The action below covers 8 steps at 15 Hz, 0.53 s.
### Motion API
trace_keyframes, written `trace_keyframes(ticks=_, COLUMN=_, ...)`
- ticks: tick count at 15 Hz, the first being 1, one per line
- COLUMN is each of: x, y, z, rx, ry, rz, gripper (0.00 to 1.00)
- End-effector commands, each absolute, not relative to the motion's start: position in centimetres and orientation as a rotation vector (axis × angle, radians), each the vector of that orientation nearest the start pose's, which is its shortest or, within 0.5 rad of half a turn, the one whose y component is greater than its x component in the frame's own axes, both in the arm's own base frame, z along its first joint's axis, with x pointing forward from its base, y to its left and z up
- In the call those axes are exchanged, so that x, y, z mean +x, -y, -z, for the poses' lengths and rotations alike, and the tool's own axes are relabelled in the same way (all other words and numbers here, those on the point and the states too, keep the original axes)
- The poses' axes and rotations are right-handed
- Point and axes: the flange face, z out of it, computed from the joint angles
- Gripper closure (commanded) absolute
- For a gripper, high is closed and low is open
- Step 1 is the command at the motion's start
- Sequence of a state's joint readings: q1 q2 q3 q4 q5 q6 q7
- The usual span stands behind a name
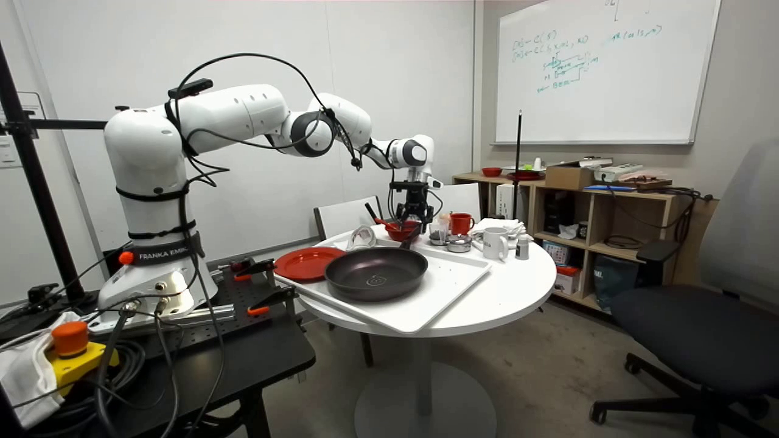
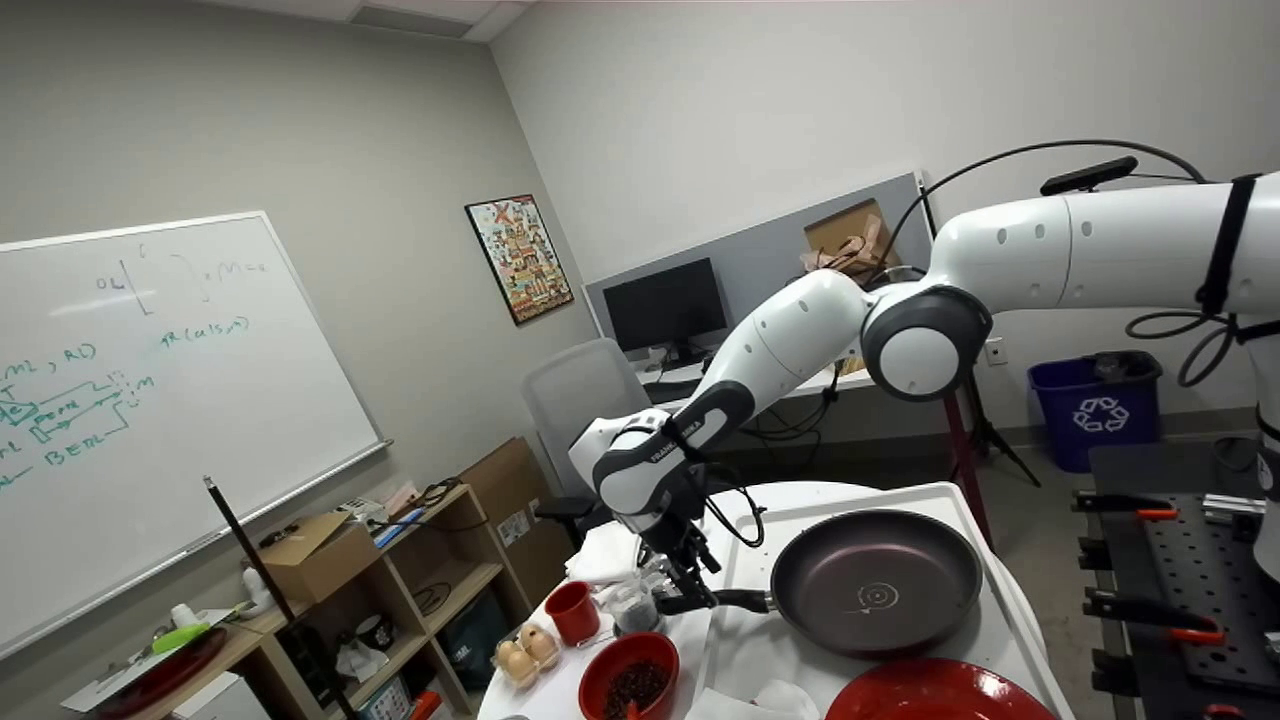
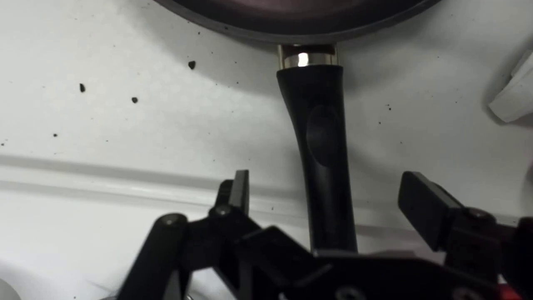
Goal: Twist the pan handle 90 degrees
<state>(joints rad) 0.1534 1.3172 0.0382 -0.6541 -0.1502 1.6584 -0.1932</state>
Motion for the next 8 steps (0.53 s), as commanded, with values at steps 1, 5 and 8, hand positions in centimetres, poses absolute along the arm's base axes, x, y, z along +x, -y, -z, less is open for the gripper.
trace_keyframes(ticks=1, x=75.65, y=-11.82, z=-12.90, rx=-3.117, ry=0.708, rz=-0.501, gripper=0.40)
trace_keyframes(ticks=5, x=75.67, y=-11.88, z=-12.93, rx=-3.098, ry=0.762, rz=-0.498, gripper=0.71)
trace_keyframes(ticks=8, x=75.73, y=-12.06, z=-13.22, rx=-3.078, ry=0.805, rz=-0.489, gripper=0.94)
